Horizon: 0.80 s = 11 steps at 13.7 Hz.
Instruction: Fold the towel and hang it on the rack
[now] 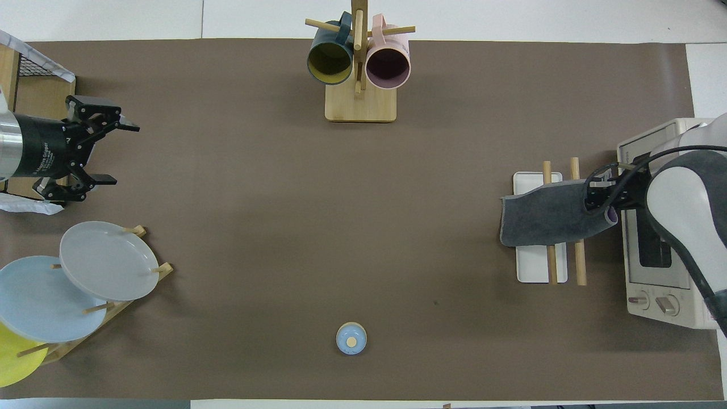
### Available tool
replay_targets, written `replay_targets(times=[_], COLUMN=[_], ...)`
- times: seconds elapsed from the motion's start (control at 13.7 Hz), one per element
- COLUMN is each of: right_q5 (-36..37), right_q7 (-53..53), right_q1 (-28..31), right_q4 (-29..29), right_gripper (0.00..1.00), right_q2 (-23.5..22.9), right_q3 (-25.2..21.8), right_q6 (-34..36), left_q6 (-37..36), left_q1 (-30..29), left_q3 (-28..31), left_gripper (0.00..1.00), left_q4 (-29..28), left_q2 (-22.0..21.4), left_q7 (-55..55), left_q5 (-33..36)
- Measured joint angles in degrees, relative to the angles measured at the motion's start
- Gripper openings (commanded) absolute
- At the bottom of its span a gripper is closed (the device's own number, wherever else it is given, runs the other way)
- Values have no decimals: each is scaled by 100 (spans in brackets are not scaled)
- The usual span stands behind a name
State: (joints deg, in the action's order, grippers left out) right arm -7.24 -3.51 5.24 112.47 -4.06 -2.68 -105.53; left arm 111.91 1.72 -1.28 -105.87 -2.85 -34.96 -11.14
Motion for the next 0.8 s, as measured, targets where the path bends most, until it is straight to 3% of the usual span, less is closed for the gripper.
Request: replay_targets(times=[0.44,0.66,0.8], right_q5=[46,173,179], right_q7=[-23,-24,-24], right_q1=[9,9,9], right_q4=[8,16,19], right_gripper=[0,0,38], right_q2=[48,48,48], right_q3=[11,12,12], right_q6=[3,5,5], left_q6=[-1127,-1627,-1714], left_q1=[6,12,11], left_q3=[-21,-77,-136], left_gripper=[100,100,100], left_q4=[585,608,509], left_q2=[39,53,62], left_q7=[2162,2966,3132], left_q5=[898,1033,1036])
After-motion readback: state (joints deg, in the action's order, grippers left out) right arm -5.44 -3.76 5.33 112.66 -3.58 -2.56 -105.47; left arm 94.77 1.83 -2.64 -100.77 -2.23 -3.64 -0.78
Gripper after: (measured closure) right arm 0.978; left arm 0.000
